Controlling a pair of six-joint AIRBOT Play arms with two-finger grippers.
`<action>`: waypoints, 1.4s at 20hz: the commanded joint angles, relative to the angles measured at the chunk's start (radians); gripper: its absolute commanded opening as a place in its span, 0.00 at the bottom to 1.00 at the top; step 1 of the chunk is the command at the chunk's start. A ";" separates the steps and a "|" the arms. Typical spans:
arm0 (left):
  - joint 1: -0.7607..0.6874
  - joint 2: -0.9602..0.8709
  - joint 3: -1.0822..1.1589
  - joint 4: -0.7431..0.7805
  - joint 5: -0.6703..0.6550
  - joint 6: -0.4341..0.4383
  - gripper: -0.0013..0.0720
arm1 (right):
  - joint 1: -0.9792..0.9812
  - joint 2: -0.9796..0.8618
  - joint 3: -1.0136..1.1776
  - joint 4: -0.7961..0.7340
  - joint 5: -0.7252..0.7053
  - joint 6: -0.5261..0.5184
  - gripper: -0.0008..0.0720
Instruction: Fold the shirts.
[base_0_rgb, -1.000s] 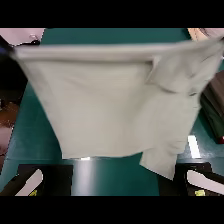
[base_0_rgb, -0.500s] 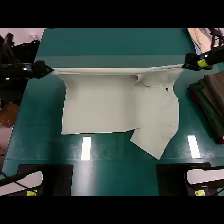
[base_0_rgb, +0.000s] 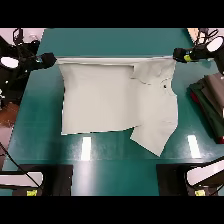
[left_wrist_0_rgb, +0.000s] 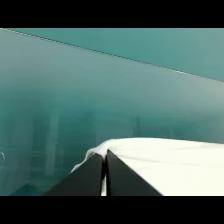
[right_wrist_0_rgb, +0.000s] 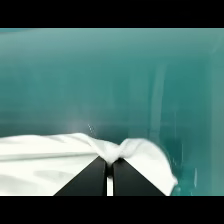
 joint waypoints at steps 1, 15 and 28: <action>-0.003 -0.013 0.014 0.146 -0.130 0.001 0.05 | 0.012 -0.021 -0.027 -0.077 0.122 -0.002 0.03; 0.001 -0.012 0.004 0.412 -0.553 -0.180 0.68 | 0.039 0.027 -0.150 -0.164 0.415 0.002 0.61; 0.001 0.305 -0.488 0.410 -0.710 -0.228 0.68 | 0.029 0.381 -0.251 0.044 0.566 -0.082 0.60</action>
